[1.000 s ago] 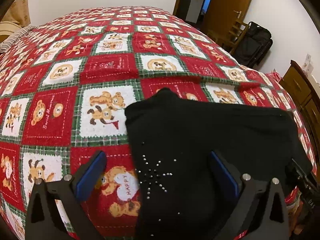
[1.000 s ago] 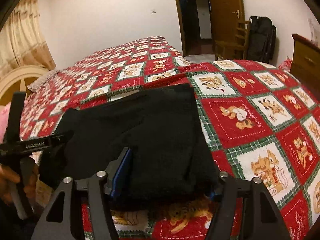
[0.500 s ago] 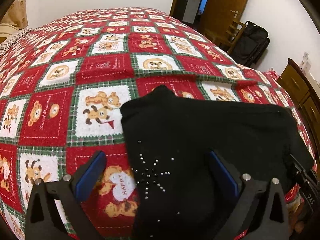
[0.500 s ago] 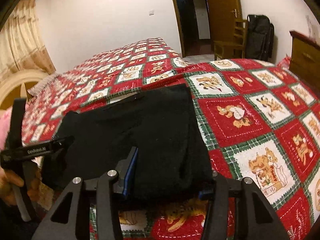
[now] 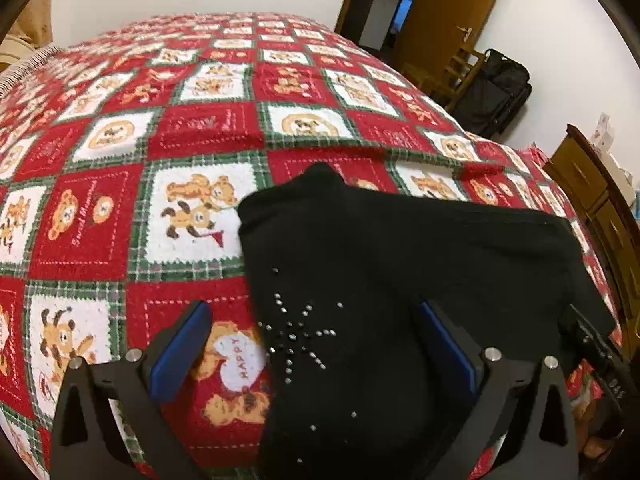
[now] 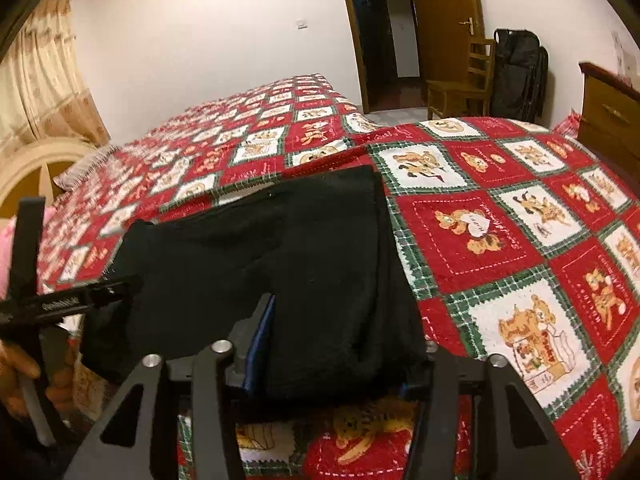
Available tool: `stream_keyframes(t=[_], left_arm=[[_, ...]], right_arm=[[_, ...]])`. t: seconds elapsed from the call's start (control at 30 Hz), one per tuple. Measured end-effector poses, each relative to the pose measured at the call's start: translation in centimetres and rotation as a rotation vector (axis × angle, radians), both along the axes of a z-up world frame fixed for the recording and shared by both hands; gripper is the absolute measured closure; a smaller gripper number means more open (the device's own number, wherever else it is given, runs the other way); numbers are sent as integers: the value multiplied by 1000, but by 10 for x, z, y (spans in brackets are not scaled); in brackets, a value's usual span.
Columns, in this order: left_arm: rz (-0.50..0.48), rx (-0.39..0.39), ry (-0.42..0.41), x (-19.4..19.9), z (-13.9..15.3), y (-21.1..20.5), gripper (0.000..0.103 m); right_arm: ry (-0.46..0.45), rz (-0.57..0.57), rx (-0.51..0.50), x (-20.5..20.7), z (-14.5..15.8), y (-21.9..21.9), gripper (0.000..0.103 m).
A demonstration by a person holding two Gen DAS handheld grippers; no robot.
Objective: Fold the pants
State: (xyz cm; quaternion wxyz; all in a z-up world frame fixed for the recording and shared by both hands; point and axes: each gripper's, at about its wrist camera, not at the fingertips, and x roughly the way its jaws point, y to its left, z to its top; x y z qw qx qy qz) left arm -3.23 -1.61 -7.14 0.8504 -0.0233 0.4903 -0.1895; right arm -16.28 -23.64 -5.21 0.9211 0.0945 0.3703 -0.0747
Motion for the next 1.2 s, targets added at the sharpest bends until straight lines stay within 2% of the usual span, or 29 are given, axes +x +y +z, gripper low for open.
stream_keyframes(t=[0.07, 0.1, 0.17, 0.23, 0.33, 0.43, 0.83, 1.2], left_arm=[[-20, -4, 13, -2, 1, -1, 0], [-29, -4, 12, -4, 1, -3, 4], [-59, -1, -7, -10, 3, -9, 18], [-97, -22, -10, -12, 6, -14, 40], [-90, -90, 34, -9, 6, -9, 58], [-66, -133, 52, -8, 8, -4, 68], [-84, -33, -35, -13, 22, -16, 75], [-98, -31, -115, -8, 48, -17, 75]], right_arm=[[-2, 11, -8, -1, 1, 2, 67], [0, 14, -15, -1, 1, 3, 67], [0, 15, -16, -1, 2, 4, 70], [-1, 12, -17, -1, 3, 5, 72], [-4, 14, -41, -2, 4, 11, 73], [-9, 15, -46, -2, 7, 14, 74], [-50, 23, -61, -4, 26, 20, 76], [-107, 54, -68, 10, 53, 31, 76]])
